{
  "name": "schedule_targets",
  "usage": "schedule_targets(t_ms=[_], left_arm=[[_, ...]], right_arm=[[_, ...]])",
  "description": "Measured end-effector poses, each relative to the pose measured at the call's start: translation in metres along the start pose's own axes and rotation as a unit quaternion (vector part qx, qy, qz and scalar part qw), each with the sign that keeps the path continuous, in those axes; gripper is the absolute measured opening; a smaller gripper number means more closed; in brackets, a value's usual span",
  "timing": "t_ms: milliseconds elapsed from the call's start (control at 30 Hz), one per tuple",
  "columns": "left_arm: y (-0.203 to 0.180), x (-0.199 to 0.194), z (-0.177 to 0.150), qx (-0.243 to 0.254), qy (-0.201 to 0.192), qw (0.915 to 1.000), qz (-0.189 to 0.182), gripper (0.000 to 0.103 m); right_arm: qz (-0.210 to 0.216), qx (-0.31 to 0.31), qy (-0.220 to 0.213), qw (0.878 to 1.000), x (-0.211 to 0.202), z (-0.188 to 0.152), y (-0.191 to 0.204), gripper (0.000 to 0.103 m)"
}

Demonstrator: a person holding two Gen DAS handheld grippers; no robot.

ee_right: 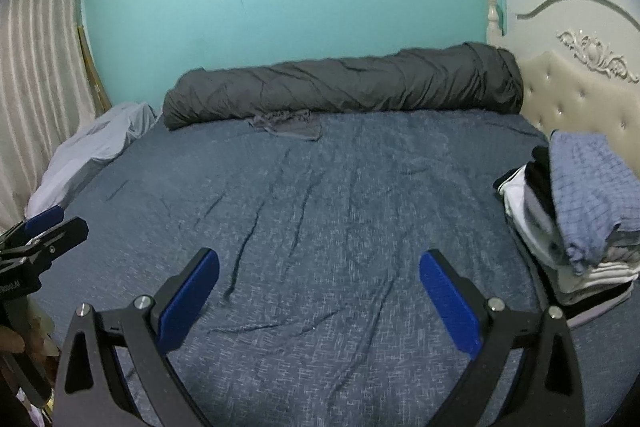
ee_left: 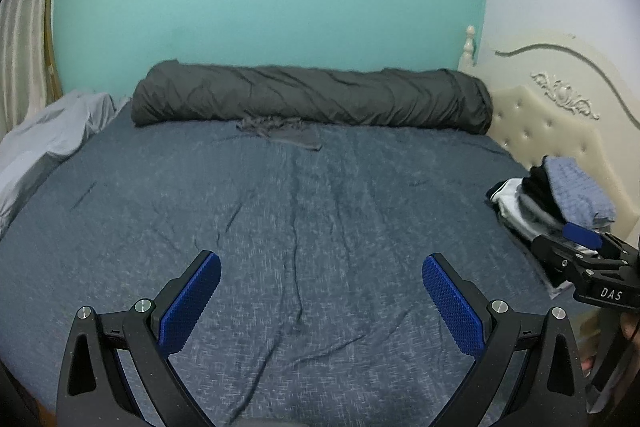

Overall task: Fold clothes
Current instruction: 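Reach the right gripper to the grey boxer briefs and grasp them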

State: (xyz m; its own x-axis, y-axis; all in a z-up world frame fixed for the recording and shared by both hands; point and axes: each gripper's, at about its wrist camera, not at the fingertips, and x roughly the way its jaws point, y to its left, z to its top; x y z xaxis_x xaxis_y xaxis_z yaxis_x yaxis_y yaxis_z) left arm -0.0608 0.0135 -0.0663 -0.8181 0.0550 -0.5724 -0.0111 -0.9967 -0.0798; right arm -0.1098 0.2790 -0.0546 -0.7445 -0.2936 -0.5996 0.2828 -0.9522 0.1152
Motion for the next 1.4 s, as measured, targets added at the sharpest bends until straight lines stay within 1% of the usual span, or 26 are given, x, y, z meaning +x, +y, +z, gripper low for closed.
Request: schedule_targets(t_ms=[100,233,400,533,633,700,800,867,1033,1267,1400], left_arm=[[0.002,0.028,-0.003,0.0,0.015,0.9999,0.004,0.103],[0.007,0.077,-0.003,-0.004,0.036,0.9993,0.008,0.103],[0.018,0.146,0.002,-0.002,0.057,0.9983,0.011,0.103],[0.034,0.201,0.01,0.0,0.065,0.9975,0.029,0.103],[0.044,0.239,0.016,0.002,0.065,0.9968,0.047,0.103],[0.052,0.262,0.02,-0.003,0.071,0.9961,0.053,0.103],[0.063,0.29,0.027,-0.022,0.087,0.9948,0.048,0.103],[0.069,0.304,0.031,-0.031,0.096,0.9937,0.048,0.103],[0.087,0.325,0.044,-0.057,0.11,0.9912,0.045,0.103],[0.125,0.366,0.062,-0.084,0.13,0.9861,0.059,0.103],[0.145,0.394,0.07,-0.095,0.145,0.9827,0.065,0.103]], right_arm=[[0.0,0.001,0.015,1.0,0.027,-0.003,-0.005,0.101],[-0.002,0.0,0.033,0.999,0.07,-0.004,-0.013,0.101],[-0.004,-0.001,0.057,0.998,0.142,-0.003,-0.029,0.101],[-0.005,0.005,0.06,0.998,0.205,0.005,-0.042,0.101],[0.0,0.01,0.065,0.998,0.246,0.015,-0.052,0.101],[-0.001,0.007,0.065,0.998,0.272,0.023,-0.054,0.101],[-0.004,0.006,0.069,0.998,0.299,0.034,-0.055,0.101],[0.002,0.002,0.074,0.997,0.319,0.044,-0.053,0.101],[0.009,-0.005,0.083,0.996,0.361,0.065,-0.045,0.101],[0.023,0.004,0.096,0.995,0.425,0.103,-0.039,0.101],[0.021,0.012,0.107,0.994,0.469,0.128,-0.039,0.091]])
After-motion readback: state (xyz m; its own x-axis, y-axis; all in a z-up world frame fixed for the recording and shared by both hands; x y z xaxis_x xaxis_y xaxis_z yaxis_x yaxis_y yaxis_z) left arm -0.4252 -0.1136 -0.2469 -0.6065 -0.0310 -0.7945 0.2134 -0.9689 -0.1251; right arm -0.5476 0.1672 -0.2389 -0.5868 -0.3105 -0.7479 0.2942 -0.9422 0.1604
